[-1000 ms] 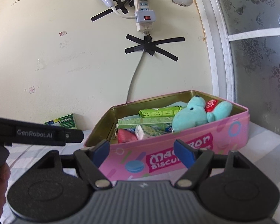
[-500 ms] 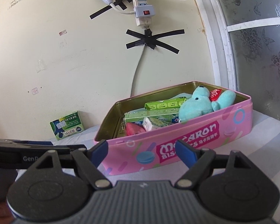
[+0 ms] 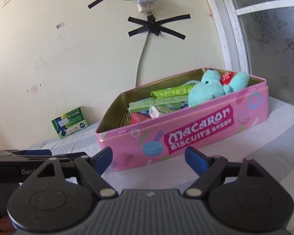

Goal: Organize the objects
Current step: 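Withdraw both grippers from the pink tin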

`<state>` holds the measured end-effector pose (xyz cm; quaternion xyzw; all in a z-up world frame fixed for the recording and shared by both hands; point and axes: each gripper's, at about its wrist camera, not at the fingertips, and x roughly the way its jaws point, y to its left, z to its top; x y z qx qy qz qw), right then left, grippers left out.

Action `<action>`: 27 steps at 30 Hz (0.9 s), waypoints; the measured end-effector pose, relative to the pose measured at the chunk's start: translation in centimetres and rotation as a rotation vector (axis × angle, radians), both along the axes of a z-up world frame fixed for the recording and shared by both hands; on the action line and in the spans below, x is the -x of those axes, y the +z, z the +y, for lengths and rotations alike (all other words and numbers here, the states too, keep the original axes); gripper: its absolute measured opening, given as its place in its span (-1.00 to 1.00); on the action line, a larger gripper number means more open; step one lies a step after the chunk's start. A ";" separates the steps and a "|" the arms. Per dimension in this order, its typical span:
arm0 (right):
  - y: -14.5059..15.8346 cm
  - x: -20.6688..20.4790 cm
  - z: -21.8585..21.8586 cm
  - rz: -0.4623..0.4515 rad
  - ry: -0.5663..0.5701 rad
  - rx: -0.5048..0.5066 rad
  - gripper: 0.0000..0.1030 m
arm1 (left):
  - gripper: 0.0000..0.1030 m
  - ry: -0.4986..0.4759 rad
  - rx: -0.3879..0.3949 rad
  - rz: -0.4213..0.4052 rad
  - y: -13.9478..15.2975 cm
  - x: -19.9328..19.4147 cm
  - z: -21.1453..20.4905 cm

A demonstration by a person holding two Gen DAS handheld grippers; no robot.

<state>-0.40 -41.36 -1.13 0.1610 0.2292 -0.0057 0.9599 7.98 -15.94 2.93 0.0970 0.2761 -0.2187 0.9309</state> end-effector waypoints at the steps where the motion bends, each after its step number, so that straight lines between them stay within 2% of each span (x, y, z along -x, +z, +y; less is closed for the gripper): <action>1: -0.3 -0.1 -0.1 0.010 -0.001 -0.004 0.63 | 0.79 0.007 -0.005 0.008 -0.4 -0.1 0.2; 7: -1.4 -0.6 -0.7 0.065 -0.011 -0.055 0.64 | 0.83 0.050 -0.032 0.059 -3.3 -0.6 1.1; 11: -1.6 -1.1 -0.7 0.097 0.001 -0.061 0.66 | 0.87 0.052 0.003 0.086 -3.4 -1.1 1.8; 16: -1.7 -1.2 -0.5 0.105 0.010 -0.050 0.74 | 0.88 0.053 0.002 0.084 -3.5 -1.2 1.9; 27: -1.6 -0.9 0.3 0.124 0.016 -0.009 0.75 | 0.94 0.036 -0.004 0.093 -3.5 -1.1 1.8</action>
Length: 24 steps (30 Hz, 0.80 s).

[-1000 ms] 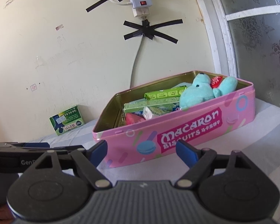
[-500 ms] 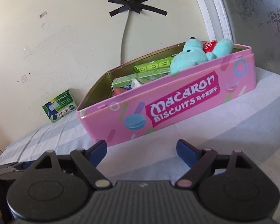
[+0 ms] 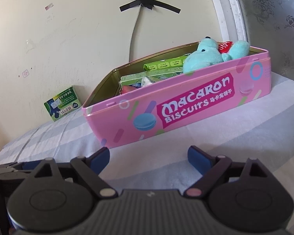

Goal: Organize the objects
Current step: 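Withdraw both grippers from the pink tin, then move both grippers across the bed toward the green medicine box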

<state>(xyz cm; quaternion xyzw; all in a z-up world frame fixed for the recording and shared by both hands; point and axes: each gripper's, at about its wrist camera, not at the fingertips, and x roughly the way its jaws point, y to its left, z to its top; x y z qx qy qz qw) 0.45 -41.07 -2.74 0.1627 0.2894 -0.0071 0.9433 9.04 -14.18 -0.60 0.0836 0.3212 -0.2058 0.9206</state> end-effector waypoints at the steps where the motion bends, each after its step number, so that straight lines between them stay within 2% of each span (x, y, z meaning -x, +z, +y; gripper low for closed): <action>1: 0.0 0.1 0.1 0.002 0.001 0.008 0.75 | 0.94 -0.003 -0.002 0.000 0.0 0.0 0.1; 9: 0.0 0.5 1.3 0.020 0.008 0.075 0.76 | 0.98 -0.023 -0.009 0.004 0.0 0.1 0.8; 13: 0.0 0.5 1.8 0.032 0.025 0.109 0.78 | 1.00 -0.066 -0.028 0.001 0.0 -0.1 1.6; 17: 0.0 0.7 2.7 0.048 0.065 0.156 0.85 | 1.00 -0.088 -0.051 -0.002 0.1 -0.5 3.5; 24: -0.1 1.1 5.4 0.065 0.144 0.249 0.87 | 1.00 -0.081 -0.031 0.017 0.0 -1.1 7.7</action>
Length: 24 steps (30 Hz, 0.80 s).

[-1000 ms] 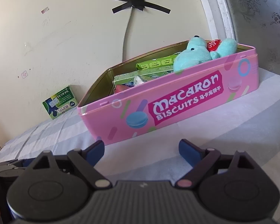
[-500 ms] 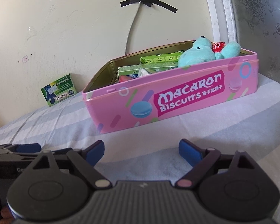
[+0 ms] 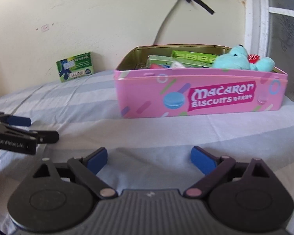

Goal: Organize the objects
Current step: 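Move both grippers across the bed toward the green medicine box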

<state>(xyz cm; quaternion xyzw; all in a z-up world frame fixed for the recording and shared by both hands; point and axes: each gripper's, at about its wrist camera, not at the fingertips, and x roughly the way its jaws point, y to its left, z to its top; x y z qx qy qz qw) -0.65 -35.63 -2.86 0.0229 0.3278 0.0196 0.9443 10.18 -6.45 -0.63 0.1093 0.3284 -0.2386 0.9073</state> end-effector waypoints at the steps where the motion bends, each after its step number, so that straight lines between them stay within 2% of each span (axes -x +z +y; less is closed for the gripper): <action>1: 0.0 0.0 0.4 0.003 0.011 0.007 0.88 | 1.00 0.001 -0.002 -0.002 0.0 0.0 0.4; 11: 0.0 -0.2 4.7 0.015 0.099 0.040 0.90 | 1.00 0.028 0.017 0.001 -0.2 -0.3 3.1; 24: 0.0 -0.7 7.1 0.028 0.159 0.056 0.90 | 1.00 0.065 0.012 -0.005 -0.2 -1.0 4.6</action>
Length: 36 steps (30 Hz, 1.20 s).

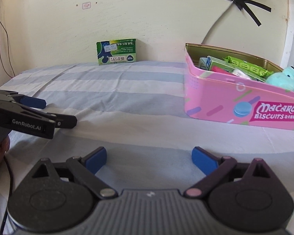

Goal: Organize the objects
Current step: 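Move both grippers across the bed toward the green medicine box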

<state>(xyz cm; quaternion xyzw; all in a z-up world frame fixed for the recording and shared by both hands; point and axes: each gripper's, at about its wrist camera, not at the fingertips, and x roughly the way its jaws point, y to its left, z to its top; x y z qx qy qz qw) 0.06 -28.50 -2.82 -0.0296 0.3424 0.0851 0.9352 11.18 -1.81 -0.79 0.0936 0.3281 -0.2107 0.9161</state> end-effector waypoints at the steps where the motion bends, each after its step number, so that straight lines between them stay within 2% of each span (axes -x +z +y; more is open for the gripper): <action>1: 0.0 -0.1 0.2 0.000 0.006 0.002 0.90 | 1.00 0.002 0.000 0.001 0.0 -0.1 0.1; 15: 0.0 -3.1 4.2 0.017 0.127 0.021 0.89 | 1.00 0.000 0.014 0.004 0.2 -0.7 1.5; 18: -0.1 -3.8 4.9 0.034 0.148 0.013 0.89 | 1.00 0.051 0.008 -0.023 0.4 -0.9 2.1; 24: -0.3 -5.3 6.6 0.031 0.176 0.022 0.90 | 1.00 0.164 0.064 0.018 0.6 -2.8 4.8; 28: -0.3 -7.4 7.9 0.036 0.197 0.017 0.90 | 1.00 0.261 0.003 -0.027 0.8 -3.4 5.6; 32: -0.3 -10.4 9.0 0.054 0.196 0.000 0.90 | 1.00 0.326 0.050 0.013 0.7 -4.5 7.5; 36: -0.3 -14.0 9.6 0.067 0.183 -0.004 0.88 | 1.00 0.385 0.077 0.013 0.8 -4.8 8.5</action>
